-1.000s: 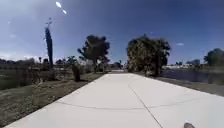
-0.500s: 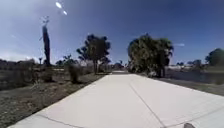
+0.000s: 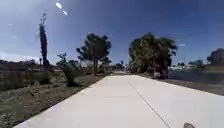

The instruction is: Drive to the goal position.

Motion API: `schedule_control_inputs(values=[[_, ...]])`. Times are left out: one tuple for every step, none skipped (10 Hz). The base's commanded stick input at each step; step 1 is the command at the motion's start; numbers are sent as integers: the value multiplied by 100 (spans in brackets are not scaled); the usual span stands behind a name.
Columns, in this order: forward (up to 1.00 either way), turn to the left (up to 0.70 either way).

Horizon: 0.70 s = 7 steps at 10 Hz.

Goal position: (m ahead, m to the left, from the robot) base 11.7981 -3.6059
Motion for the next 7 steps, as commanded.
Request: schedule_control_inputs(values=[[100, 0], [100, 0], [100, 0], [100, 0], [100, 0], [100, 0], [100, -1]])
